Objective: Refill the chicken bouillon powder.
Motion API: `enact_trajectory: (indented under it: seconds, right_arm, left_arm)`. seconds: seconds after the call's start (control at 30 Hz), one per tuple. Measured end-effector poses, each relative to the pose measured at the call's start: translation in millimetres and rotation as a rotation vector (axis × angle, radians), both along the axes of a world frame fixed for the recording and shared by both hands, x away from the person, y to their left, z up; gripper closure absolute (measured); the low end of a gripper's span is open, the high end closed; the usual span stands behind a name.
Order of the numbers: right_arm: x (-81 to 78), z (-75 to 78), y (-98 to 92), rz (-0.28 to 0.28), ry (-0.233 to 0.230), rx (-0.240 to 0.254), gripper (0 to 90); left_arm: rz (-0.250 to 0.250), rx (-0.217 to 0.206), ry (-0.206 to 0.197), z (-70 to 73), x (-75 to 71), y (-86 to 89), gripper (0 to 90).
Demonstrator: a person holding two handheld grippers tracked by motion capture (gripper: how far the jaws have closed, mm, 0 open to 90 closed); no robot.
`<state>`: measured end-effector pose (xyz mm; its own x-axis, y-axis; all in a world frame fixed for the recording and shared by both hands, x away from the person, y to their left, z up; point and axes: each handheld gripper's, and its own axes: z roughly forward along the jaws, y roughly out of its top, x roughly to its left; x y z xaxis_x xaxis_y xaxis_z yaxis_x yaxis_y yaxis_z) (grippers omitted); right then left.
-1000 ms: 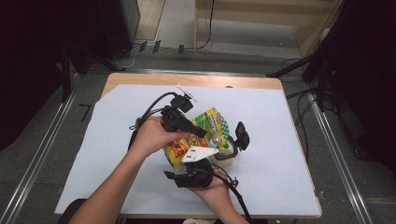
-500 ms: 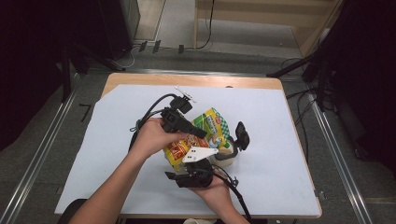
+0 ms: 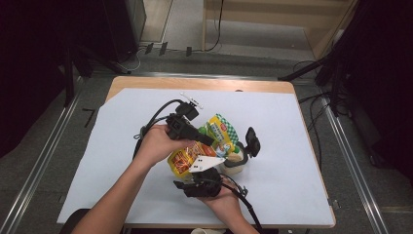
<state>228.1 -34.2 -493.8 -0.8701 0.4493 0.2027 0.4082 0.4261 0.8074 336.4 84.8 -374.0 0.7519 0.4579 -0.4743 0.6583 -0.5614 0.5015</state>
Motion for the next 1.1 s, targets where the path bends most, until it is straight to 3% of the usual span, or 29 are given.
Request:
enact_trajectory:
  seconds: [0.3,0.47,0.57,0.77,0.93,1.1]
  right_arm:
    - [-1.2,-2.5,4.3,0.004,0.01,0.006,50.2]
    - [-0.4,-4.6,5.2,0.003,0.015,0.007,49.9]
    - [-0.4,-5.8,6.6,0.007,0.016,0.019,48.5]
    - [0.1,-6.8,3.6,-0.003,0.003,0.048,44.9]
    - [3.0,-7.7,-1.8,-0.038,-0.008,0.07,41.8]
    - [2.9,-7.8,-3.7,-0.049,-0.04,0.071,40.5]
  left_arm:
    - [-0.002,0.003,-0.019,-5.7,-0.8,-6.8,81.7]
    - [0.011,-0.023,0.023,-8.8,2.3,-1.6,85.1]
    - [0.013,-0.025,0.028,-8.5,2.7,1.2,87.1]
    - [-0.006,-0.047,0.025,-2.7,3.3,10.8,89.2]
    - [-0.038,-0.046,-0.011,5.2,1.4,16.0,90.0]
    - [-0.033,-0.077,0.002,9.0,3.6,25.8,90.0]
